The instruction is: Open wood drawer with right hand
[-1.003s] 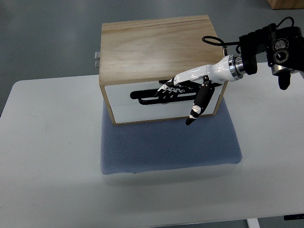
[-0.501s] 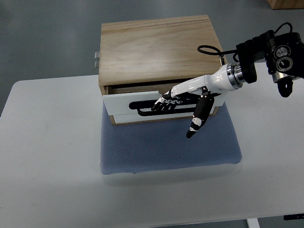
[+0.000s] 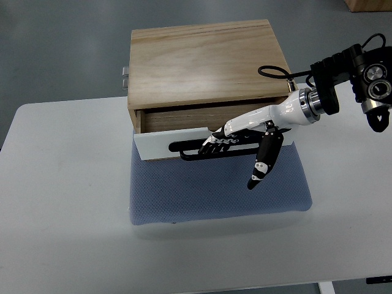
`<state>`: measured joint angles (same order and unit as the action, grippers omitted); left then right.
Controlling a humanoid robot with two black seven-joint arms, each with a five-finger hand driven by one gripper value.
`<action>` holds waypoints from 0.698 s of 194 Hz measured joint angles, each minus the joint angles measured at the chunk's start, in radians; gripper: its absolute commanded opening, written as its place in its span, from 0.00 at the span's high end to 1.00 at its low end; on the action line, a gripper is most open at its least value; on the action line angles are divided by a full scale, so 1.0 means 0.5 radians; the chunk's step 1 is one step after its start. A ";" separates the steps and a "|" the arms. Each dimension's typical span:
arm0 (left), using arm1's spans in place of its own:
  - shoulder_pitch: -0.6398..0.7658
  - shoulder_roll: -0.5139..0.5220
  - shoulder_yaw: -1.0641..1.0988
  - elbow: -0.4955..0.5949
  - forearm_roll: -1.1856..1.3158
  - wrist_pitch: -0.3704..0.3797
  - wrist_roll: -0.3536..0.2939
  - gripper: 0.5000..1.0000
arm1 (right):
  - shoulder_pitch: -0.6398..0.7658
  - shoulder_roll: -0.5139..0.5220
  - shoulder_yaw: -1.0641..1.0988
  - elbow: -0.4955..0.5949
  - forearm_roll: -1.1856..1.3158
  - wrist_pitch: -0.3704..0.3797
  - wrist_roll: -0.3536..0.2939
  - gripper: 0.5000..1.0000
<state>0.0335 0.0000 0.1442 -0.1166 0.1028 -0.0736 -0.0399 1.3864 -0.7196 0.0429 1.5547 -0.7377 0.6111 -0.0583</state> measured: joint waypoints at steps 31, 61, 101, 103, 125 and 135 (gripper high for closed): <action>0.000 0.000 0.000 0.000 0.000 0.000 0.000 0.00 | 0.001 -0.059 0.000 0.077 0.000 0.000 0.000 0.11; 0.000 0.000 0.000 0.000 0.000 0.000 0.000 0.00 | 0.014 -0.084 0.000 0.101 0.000 0.000 0.000 0.11; -0.001 0.000 0.000 0.000 0.000 0.000 0.000 0.00 | 0.131 -0.153 0.008 0.103 0.099 0.000 -0.012 0.11; -0.001 0.000 0.000 0.000 0.000 0.000 0.000 0.00 | 0.145 -0.163 0.009 0.103 0.119 0.000 -0.020 0.11; 0.000 0.000 0.000 0.000 0.000 0.000 0.000 0.00 | 0.247 -0.245 0.015 0.100 0.328 -0.001 -0.119 0.11; 0.000 0.000 0.000 0.000 0.000 0.000 0.000 0.00 | 0.293 -0.286 0.019 0.099 0.430 -0.001 -0.160 0.11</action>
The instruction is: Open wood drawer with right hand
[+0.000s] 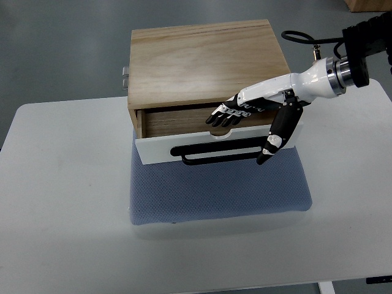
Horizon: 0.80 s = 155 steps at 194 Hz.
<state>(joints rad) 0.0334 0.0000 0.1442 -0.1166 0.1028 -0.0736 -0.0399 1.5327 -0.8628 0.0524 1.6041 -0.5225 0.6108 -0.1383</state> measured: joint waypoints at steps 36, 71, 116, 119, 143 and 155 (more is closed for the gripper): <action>0.000 0.000 0.000 0.000 0.000 0.000 0.000 0.00 | 0.094 -0.086 0.075 -0.126 0.228 0.000 -0.018 0.11; 0.000 0.000 0.000 0.000 0.000 0.000 0.000 0.00 | -0.051 -0.053 0.370 -0.600 0.452 0.000 0.008 0.11; 0.000 0.000 0.000 0.000 0.000 0.000 0.000 0.00 | -0.404 0.126 0.737 -1.260 0.763 0.000 0.155 0.12; 0.000 0.000 0.000 0.000 0.000 0.000 0.000 0.00 | -0.431 0.141 0.750 -1.300 0.782 0.000 0.176 0.12; 0.000 0.000 0.000 0.000 0.000 0.000 0.000 0.00 | -0.628 0.289 0.834 -1.642 0.903 -0.173 0.363 0.12; -0.001 0.000 0.000 0.000 0.000 0.000 0.000 0.00 | -0.724 0.365 0.880 -1.793 0.945 -0.322 0.439 0.12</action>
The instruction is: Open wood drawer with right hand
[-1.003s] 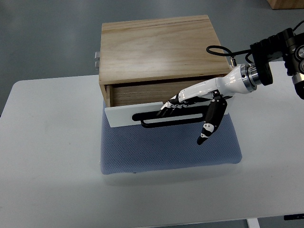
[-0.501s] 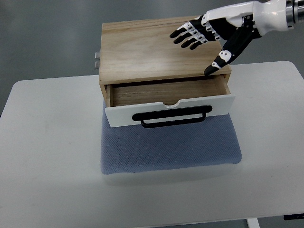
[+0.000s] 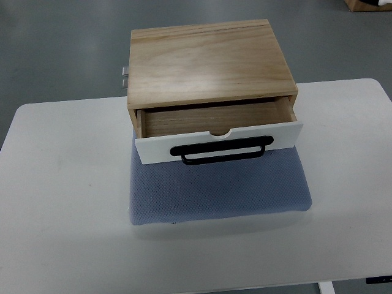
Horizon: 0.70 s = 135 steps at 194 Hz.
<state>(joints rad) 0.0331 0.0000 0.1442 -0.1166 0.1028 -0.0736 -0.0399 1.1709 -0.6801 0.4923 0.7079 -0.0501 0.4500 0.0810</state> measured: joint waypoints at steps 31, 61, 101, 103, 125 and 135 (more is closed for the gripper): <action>0.001 0.000 0.000 0.000 0.000 0.000 0.000 0.00 | -0.249 0.240 0.237 -0.283 0.040 -0.257 0.075 0.12; 0.001 0.000 0.000 0.000 0.000 0.000 0.000 0.00 | -0.460 0.463 0.497 -0.471 0.042 -0.318 0.080 0.12; 0.001 0.000 0.000 0.000 0.000 0.000 0.000 0.00 | -0.601 0.607 0.575 -0.552 0.055 -0.338 0.080 0.12; 0.001 0.000 0.000 0.000 0.000 0.000 0.000 0.00 | -0.605 0.610 0.575 -0.553 0.058 -0.338 0.080 0.12; 0.001 0.000 0.000 0.000 0.000 0.000 0.000 0.00 | -0.637 0.635 0.573 -0.553 0.075 -0.338 0.074 0.11; 0.001 0.000 0.000 0.000 0.000 0.000 0.000 0.00 | -0.651 0.646 0.561 -0.551 0.076 -0.338 0.072 0.11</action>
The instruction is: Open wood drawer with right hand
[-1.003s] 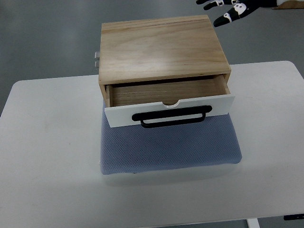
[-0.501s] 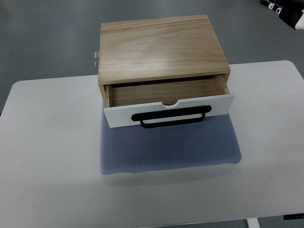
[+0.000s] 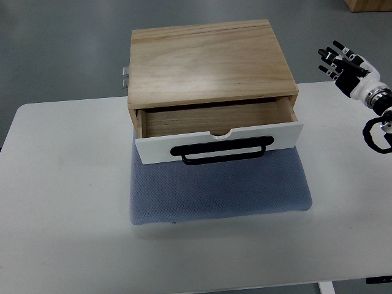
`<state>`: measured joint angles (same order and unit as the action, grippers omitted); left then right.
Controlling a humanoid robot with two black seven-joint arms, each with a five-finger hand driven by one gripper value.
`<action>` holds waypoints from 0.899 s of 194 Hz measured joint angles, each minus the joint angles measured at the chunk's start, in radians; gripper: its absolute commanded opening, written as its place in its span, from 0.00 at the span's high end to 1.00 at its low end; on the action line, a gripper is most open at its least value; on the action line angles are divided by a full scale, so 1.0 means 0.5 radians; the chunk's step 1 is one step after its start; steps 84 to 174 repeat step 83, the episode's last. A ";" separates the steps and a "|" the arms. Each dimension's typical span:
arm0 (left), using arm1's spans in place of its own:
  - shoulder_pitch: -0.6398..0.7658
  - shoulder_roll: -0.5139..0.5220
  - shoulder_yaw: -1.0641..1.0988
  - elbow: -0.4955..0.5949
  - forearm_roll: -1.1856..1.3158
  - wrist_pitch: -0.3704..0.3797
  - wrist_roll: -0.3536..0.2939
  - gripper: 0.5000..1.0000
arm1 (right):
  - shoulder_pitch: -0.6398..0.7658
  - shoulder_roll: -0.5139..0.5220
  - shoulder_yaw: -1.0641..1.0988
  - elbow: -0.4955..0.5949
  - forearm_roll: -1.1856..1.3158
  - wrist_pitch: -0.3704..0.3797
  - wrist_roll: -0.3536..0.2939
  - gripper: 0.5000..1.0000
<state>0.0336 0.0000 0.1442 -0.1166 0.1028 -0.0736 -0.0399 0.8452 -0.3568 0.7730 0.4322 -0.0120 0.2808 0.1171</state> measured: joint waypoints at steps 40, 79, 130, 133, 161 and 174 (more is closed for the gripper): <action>0.000 0.000 0.000 0.000 0.000 0.000 0.000 0.00 | -0.059 0.055 -0.012 0.011 0.000 0.027 -0.001 0.11; 0.000 0.000 0.000 0.000 0.000 0.000 0.000 0.00 | -0.070 0.096 -0.014 0.025 0.000 0.052 -0.001 0.11; 0.000 0.000 0.000 0.000 0.000 0.000 0.000 0.00 | -0.071 0.099 -0.014 0.025 0.000 0.056 -0.001 0.11; 0.000 0.000 0.000 0.000 0.000 0.000 0.000 0.00 | -0.071 0.099 -0.014 0.025 0.000 0.056 -0.001 0.11; 0.000 0.000 0.000 0.000 0.000 0.000 0.000 0.00 | -0.071 0.099 -0.014 0.025 0.000 0.056 -0.001 0.11; 0.000 0.000 0.000 0.000 0.000 0.000 0.000 0.00 | -0.071 0.099 -0.014 0.025 0.000 0.056 -0.001 0.11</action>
